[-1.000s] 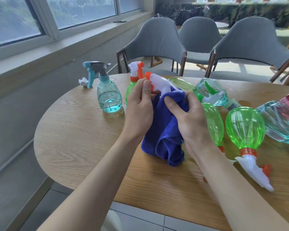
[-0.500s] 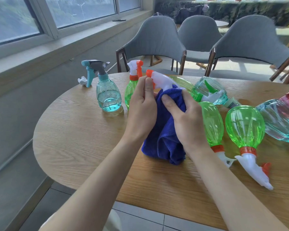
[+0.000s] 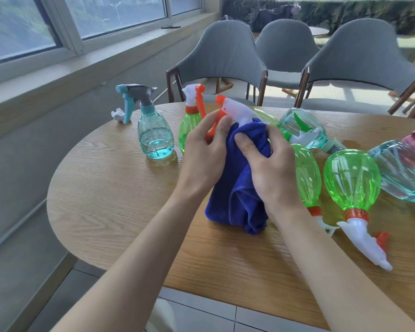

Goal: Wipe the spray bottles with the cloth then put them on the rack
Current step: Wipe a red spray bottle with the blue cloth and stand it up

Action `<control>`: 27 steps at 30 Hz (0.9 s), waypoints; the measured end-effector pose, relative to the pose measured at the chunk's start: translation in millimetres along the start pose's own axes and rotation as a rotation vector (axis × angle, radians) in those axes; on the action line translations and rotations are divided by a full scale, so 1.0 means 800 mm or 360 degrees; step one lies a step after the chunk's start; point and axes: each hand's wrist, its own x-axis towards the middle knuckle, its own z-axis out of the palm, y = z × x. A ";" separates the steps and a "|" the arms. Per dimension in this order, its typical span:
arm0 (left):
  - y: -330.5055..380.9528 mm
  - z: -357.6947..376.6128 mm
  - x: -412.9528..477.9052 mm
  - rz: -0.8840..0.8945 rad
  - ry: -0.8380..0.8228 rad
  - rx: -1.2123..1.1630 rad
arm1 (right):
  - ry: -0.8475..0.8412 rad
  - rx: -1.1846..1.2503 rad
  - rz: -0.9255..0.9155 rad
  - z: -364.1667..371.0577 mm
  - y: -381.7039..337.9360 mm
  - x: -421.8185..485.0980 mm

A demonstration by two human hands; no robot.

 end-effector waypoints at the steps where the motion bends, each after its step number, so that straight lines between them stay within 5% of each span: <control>1: 0.000 0.000 0.000 -0.0014 -0.0001 -0.0013 | 0.0022 0.0016 0.0005 0.000 0.000 0.001; 14: -0.004 0.011 0.001 -0.0608 0.0053 -0.0446 | 0.0144 -0.0029 -0.0083 -0.005 0.017 0.000; 23: -0.007 0.004 -0.005 -0.0572 -0.0065 -0.0275 | 0.0052 -0.0054 0.0251 -0.009 0.018 -0.006; 27: -0.008 0.005 -0.006 -0.0523 0.0070 -0.0456 | -0.0218 -0.0070 0.0033 -0.008 0.003 -0.016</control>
